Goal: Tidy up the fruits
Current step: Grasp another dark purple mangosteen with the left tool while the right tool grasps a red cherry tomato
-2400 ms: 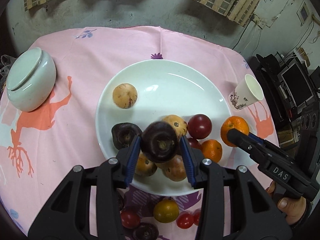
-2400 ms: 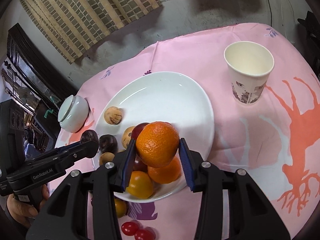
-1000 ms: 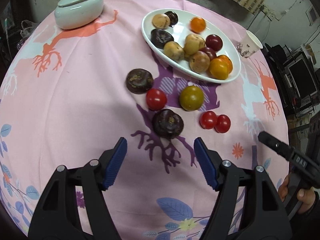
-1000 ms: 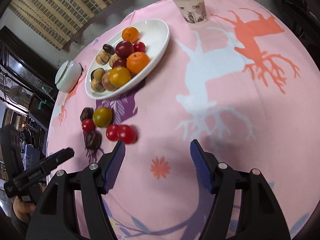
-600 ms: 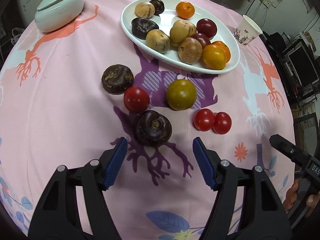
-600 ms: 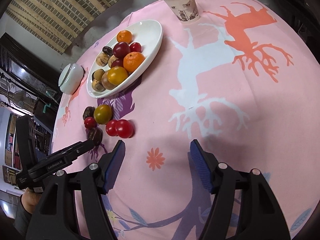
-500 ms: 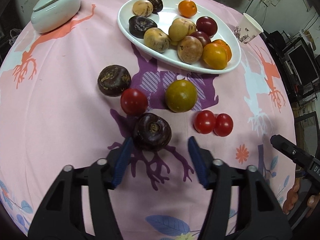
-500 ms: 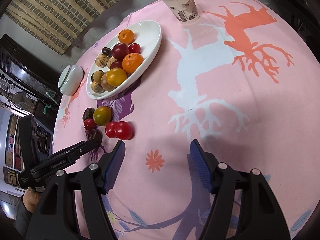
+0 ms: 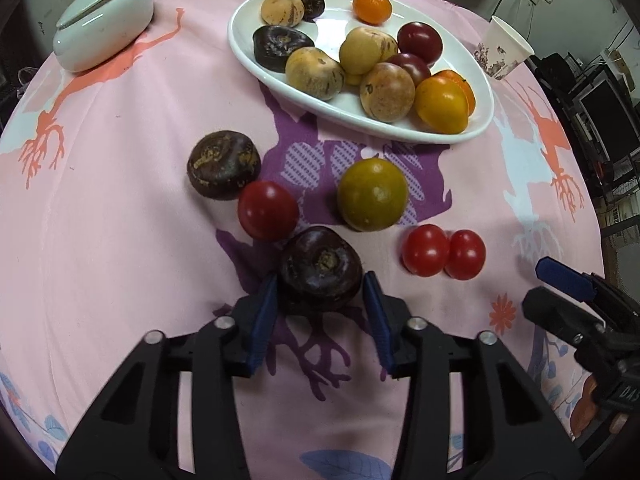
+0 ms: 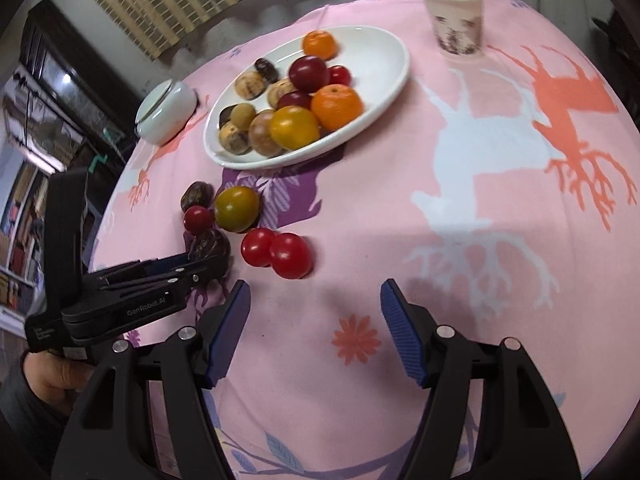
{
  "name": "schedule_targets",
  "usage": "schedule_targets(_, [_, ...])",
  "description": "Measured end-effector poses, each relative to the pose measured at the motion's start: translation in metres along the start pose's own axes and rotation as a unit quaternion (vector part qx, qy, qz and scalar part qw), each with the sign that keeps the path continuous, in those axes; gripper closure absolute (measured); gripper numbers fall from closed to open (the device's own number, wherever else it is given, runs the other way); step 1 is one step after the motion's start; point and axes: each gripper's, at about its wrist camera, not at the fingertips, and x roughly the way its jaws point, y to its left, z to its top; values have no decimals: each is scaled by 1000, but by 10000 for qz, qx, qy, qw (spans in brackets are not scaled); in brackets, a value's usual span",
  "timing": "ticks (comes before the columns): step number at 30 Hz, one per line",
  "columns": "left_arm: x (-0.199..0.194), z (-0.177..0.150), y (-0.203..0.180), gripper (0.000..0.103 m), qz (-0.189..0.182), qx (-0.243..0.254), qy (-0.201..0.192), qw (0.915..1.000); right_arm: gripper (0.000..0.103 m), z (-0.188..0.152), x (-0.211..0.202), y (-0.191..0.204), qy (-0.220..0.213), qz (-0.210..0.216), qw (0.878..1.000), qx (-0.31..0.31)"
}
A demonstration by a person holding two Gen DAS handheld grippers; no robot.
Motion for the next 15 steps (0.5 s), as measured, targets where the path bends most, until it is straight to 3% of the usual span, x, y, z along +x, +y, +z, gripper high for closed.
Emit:
schedule_targets(4, [-2, -1, 5, 61, -120, -89, 34, 9999, 35, 4, 14, 18, 79, -264, 9978, -595])
schedule_targets(10, [-7, -5, 14, 61, -252, -275, 77, 9993, 51, 9, 45, 27, 382, -325, 9940, -974])
schedule_targets(12, [-6, -6, 15, 61, -270, -298, 108, 9991, 52, 11, 50, 27, 395, -346, 9940, -958])
schedule_targets(14, [-5, -6, 16, 61, -287, -328, 94, 9990, 66, 14, 53, 28, 376, -333, 9940, -975])
schedule_targets(15, [-5, -6, 15, 61, -281, -335, 92, 9990, 68, 14, 55, 28, 398, -343, 9936, -995])
